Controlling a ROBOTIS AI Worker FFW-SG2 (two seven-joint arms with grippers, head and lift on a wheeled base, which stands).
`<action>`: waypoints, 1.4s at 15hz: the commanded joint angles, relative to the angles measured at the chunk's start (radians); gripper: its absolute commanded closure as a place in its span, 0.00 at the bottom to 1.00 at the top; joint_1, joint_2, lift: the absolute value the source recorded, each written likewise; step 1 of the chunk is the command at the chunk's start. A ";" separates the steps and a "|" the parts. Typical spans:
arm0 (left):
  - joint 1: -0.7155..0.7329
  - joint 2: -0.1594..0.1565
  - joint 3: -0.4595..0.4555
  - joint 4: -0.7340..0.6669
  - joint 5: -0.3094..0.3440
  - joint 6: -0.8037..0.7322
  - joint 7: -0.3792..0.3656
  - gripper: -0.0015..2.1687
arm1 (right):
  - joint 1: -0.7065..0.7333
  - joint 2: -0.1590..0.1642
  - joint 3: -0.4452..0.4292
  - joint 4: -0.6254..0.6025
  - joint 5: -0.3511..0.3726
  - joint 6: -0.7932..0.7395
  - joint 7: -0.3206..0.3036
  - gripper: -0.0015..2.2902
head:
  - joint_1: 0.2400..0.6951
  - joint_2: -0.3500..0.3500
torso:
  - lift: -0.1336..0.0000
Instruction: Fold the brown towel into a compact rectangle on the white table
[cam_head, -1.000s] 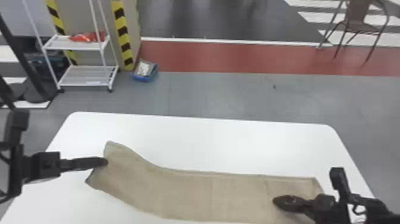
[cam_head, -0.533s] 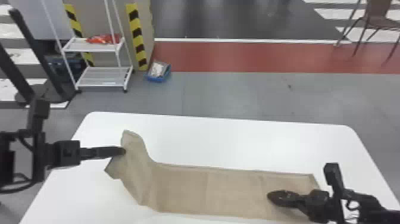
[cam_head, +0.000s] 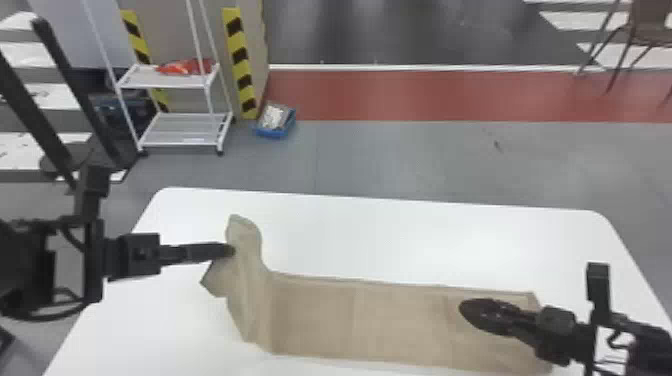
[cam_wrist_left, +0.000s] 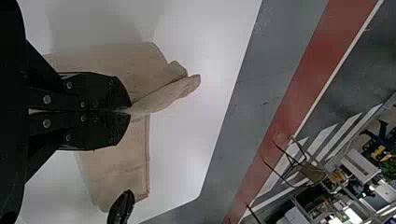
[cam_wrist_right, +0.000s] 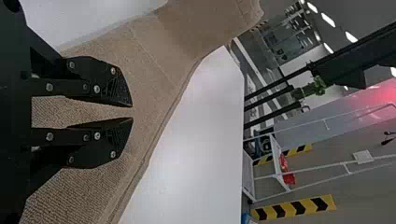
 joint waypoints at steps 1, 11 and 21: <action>0.004 -0.032 -0.014 -0.012 0.003 0.007 0.013 0.66 | 0.030 0.021 -0.029 -0.060 -0.055 0.021 -0.005 0.31 | 1.00 0.50 | 1.00; 0.024 -0.205 -0.224 -0.029 0.020 0.007 0.235 0.68 | 0.088 0.074 -0.044 -0.166 -0.166 0.122 -0.102 0.04 | 1.00 0.29 | 1.00; -0.016 -0.274 -0.368 0.150 0.037 -0.245 0.390 0.68 | 0.110 0.087 -0.029 -0.132 -0.209 0.082 -0.116 0.09 | 1.00 0.16 | 1.00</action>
